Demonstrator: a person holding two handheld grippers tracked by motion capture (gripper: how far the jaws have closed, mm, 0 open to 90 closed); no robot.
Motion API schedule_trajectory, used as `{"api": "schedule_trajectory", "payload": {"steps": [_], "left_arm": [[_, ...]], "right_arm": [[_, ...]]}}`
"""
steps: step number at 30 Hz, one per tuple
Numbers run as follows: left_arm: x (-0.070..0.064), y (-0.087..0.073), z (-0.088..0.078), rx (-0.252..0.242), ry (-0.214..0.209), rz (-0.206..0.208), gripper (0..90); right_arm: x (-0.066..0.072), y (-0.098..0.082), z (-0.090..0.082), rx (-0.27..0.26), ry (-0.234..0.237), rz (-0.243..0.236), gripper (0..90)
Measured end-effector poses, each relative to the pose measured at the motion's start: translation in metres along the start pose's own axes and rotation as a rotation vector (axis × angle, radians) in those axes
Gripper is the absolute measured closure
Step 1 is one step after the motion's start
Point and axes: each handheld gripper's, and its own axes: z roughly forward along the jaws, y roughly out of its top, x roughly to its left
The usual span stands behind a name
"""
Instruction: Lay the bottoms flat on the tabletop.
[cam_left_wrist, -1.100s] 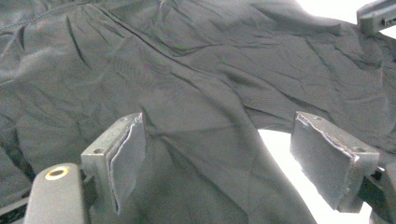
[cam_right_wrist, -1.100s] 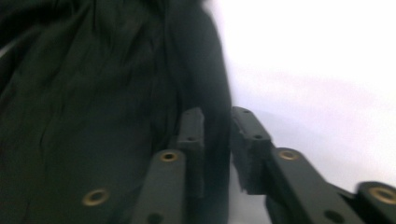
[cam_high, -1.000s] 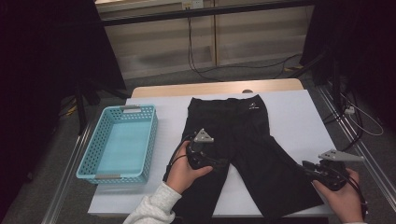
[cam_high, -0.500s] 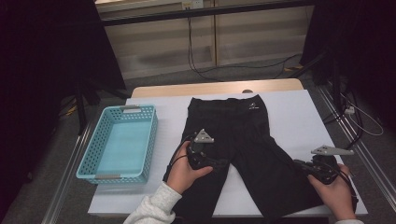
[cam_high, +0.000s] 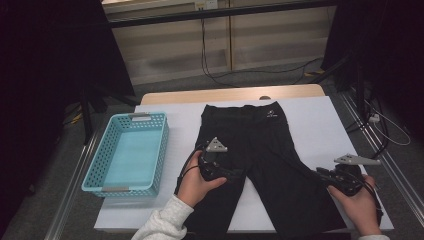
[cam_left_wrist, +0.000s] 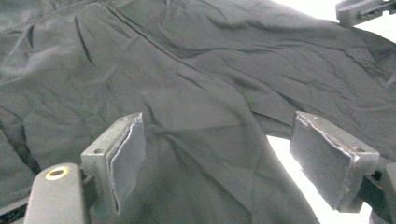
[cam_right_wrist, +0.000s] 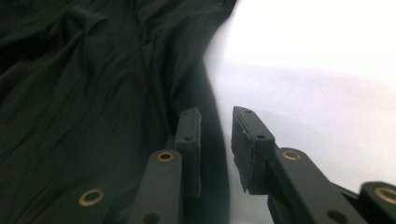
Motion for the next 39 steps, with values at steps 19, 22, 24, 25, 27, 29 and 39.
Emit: {"api": "schedule_trajectory", "payload": {"steps": [19, 22, 24, 25, 27, 29, 39], "left_arm": [[0.005, -0.007, -0.009, -0.004, 0.023, -0.021, 19.0], [0.006, -0.008, -0.01, -0.004, 0.028, -0.024, 19.0], [0.006, -0.009, -0.01, 0.001, 0.027, -0.025, 19.0], [0.006, -0.009, -0.01, 0.0, 0.027, -0.025, 19.0], [0.006, -0.009, -0.011, -0.002, 0.029, -0.023, 19.0], [0.007, -0.009, -0.012, -0.006, 0.031, -0.028, 19.0], [0.009, -0.011, -0.015, -0.001, 0.037, -0.032, 19.0]], "right_arm": [[0.011, 0.017, 0.023, 0.018, 0.145, 0.015, 89.4], [0.002, 0.017, 0.019, -0.012, 0.209, 0.13, 89.3], [-0.003, 0.014, 0.02, 0.01, 0.134, 0.126, 85.7], [-0.004, 0.013, 0.021, 0.011, 0.085, 0.115, 79.4], [-0.004, 0.013, 0.021, 0.018, 0.005, 0.061, 78.5], [-0.001, 0.017, 0.019, -0.014, -0.006, 0.02, 78.5], [0.028, 0.026, 0.037, 0.014, -0.07, -0.21, 68.9]]}}
